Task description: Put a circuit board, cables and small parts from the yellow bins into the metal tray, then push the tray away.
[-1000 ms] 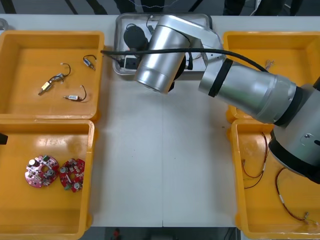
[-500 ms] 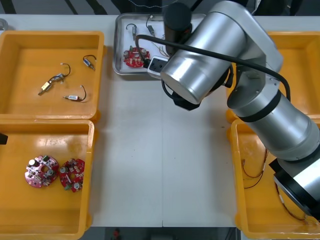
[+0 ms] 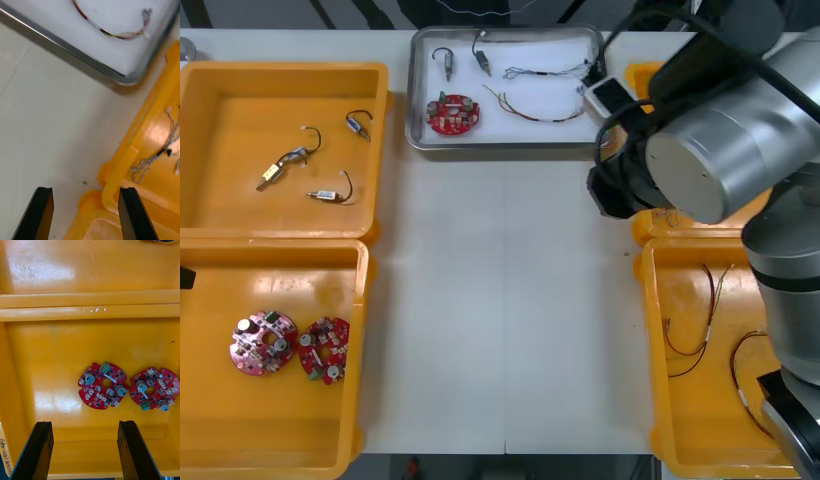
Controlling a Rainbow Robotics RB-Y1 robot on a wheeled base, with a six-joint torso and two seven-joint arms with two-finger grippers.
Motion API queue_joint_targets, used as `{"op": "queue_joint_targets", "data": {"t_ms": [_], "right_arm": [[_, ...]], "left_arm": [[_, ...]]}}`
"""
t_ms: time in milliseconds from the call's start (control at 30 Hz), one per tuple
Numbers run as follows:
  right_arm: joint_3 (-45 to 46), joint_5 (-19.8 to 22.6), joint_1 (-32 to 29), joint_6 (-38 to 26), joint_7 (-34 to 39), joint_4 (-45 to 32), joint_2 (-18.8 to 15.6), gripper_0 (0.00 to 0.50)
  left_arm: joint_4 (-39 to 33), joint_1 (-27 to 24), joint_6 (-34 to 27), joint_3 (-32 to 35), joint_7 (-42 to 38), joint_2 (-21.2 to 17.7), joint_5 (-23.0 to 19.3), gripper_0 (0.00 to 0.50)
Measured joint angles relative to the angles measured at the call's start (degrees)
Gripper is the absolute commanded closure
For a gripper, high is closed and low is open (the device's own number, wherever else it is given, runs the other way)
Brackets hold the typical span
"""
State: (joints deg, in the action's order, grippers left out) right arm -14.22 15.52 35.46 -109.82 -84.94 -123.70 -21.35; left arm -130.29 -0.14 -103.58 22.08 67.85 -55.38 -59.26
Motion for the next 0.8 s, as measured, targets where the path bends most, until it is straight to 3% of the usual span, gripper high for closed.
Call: {"op": "queue_joint_targets", "data": {"t_ms": [300, 600, 800], "right_arm": [[13.06, 9.84, -10.92, -0.01, 6.44, -6.20, -7.11, 0.000], [27.60, 20.75, -19.86, -0.01, 6.72, -8.36, -12.29, 0.000], [32.84, 22.45, -23.25, -0.01, 6.72, -8.43, -13.57, 0.000]], "left_arm": [[-0.03, 0.02, 0.01, 0.00, 0.00, 0.00, 0.01, 0.000], [-0.04, 0.02, 0.01, 0.00, 0.00, 0.00, 0.02, 0.000], [-0.05, 0.02, 0.01, 0.00, 0.00, 0.00, 0.02, 0.000]]}}
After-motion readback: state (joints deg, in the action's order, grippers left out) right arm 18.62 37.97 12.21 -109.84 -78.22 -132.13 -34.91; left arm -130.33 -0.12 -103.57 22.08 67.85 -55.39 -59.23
